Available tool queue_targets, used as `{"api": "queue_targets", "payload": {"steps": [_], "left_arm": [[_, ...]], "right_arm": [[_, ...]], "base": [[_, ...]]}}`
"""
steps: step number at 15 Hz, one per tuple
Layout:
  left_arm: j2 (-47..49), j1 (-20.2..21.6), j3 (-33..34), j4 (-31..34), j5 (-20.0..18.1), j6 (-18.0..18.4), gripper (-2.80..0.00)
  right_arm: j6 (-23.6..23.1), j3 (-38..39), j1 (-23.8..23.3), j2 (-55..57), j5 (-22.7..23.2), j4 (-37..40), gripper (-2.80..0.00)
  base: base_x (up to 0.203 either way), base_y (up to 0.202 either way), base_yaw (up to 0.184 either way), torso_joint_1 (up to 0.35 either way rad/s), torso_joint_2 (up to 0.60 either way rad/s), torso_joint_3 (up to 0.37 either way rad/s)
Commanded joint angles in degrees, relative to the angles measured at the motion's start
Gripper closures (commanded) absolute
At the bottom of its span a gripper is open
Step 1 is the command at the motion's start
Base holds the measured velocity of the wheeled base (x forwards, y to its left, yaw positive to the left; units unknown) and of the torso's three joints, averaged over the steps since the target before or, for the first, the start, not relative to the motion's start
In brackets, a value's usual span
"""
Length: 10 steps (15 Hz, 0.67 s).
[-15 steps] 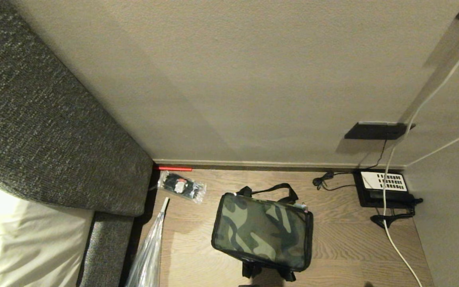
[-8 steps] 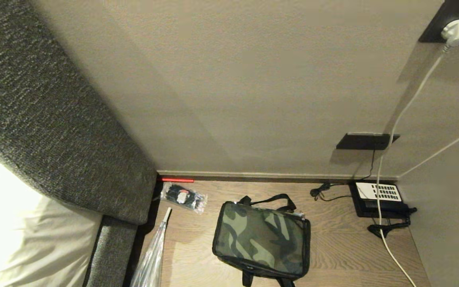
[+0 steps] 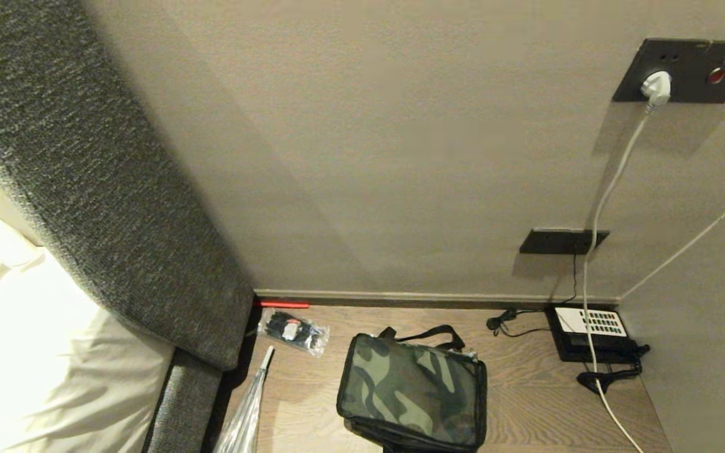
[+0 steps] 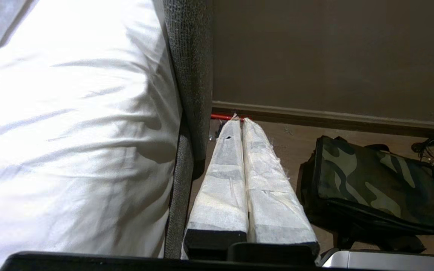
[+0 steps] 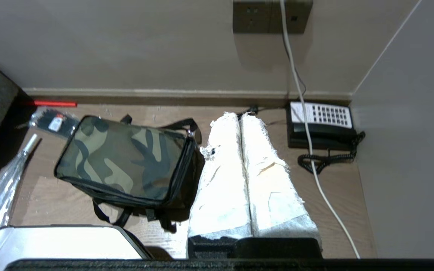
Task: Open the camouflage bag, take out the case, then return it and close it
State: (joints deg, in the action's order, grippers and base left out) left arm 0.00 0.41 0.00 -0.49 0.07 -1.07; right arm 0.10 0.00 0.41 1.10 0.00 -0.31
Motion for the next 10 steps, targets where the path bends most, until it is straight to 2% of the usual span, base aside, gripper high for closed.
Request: {"api": "queue_targets", "payload": {"steps": [1,10], "left_arm": [[0.0,0.0,0.1,0.0,0.0,0.0,0.0],[0.0,0.0,0.1,0.0,0.0,-0.1,0.0]], "right_arm": [[0.0,0.0,0.0,0.1,0.0,0.0,0.0],[0.0,0.0,0.0,0.1,0.0,0.0,0.0]], "base": [[0.0,0.0,0.0,0.002,0.0,0.197],[0.0,0.0,0.0,0.002,0.0,0.202]]}}
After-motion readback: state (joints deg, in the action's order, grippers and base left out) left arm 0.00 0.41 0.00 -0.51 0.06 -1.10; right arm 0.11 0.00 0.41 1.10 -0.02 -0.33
